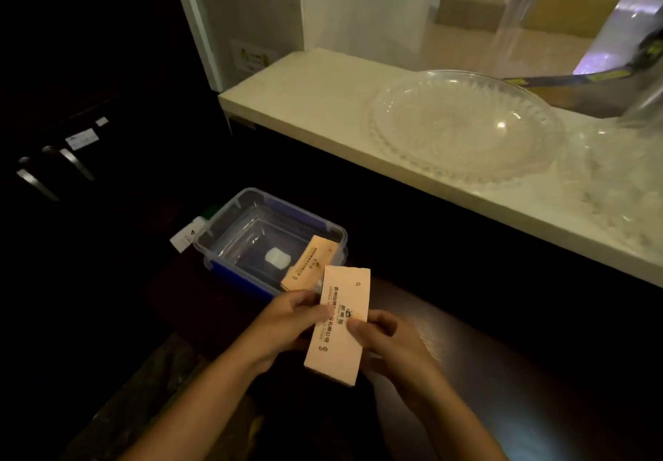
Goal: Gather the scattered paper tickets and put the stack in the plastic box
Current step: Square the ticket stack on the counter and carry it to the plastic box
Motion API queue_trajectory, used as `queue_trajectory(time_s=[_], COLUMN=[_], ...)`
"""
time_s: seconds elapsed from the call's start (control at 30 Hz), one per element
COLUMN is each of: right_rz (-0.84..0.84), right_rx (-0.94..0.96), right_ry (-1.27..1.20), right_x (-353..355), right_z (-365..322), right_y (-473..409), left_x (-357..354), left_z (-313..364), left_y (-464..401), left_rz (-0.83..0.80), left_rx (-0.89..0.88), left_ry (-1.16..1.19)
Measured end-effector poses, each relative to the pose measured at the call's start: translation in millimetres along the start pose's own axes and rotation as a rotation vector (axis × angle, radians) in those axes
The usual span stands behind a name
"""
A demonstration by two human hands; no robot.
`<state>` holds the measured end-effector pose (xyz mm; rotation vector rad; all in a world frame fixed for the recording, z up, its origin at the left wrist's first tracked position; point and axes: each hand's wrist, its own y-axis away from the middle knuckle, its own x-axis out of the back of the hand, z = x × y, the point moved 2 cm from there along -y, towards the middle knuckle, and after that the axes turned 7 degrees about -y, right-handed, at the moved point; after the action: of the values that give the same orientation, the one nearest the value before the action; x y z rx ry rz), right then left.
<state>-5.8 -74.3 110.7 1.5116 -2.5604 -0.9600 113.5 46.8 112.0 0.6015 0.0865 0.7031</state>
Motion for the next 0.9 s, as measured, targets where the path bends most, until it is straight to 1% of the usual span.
queue_trajectory(time_s=[0.13, 0.23, 0.27, 0.3, 0.33, 0.4, 0.5, 0.57, 0.63, 0.67, 0.73, 0.9], right_rz=[0.003, 0.09, 0.131, 0.173, 0.208, 0.207, 0.11, 0.033, -0.033, -0.093, -0.214, -0.298], right_rx=[0.075, 0.158, 0.212, 0.279, 0.356, 0.466, 0.5, 0.513, 0.516, 0.501, 0.466, 0.518], right_ry=[0.012, -0.023, 0.039, 0.17, 0.356, 0.769, 1.331, 1.622, 1.842, 1.894, 1.902, 1.921], right_x=[-50.4, -77.3, -80.9, -81.1, -79.2, -73.3, -66.6, -63.4, -60.4, -58.4, -54.7, -52.1], right_z=[-7.3, -18.4, -21.6, -24.7, -27.7, -30.7, -26.0, -23.3, -24.4, -25.4, -27.6, -32.3], right_y=[-29.6, -53.7, -61.4, -68.7, -74.5, -82.5, -92.4, -98.8, -106.6, -110.8, -117.7, -129.1], left_x=[66.1, 117.2, 132.3, 145.6, 157.0, 174.0, 184.0, 183.8, 179.9, 176.6, 168.3, 152.0], left_z=[3.8, 12.3, 15.7, 18.8, 21.5, 25.2, 26.1, 24.4, 20.4, 17.6, 11.4, 0.4], left_y=[-24.1, -48.7, -57.5, -66.6, -75.8, -93.6, -118.7, -134.6, -148.8, -154.7, -163.8, -175.7], left_rz=[-0.01, 0.002, 0.004, 0.007, 0.011, 0.009, -0.033, -0.057, -0.077, -0.087, -0.105, -0.134], left_rx=[-0.016, -0.056, -0.065, -0.069, -0.068, -0.056, -0.013, 0.024, 0.057, 0.072, 0.106, 0.175], left_ry=[-0.025, -0.016, -0.015, -0.017, -0.02, -0.033, -0.067, -0.107, -0.148, -0.169, -0.199, -0.289])
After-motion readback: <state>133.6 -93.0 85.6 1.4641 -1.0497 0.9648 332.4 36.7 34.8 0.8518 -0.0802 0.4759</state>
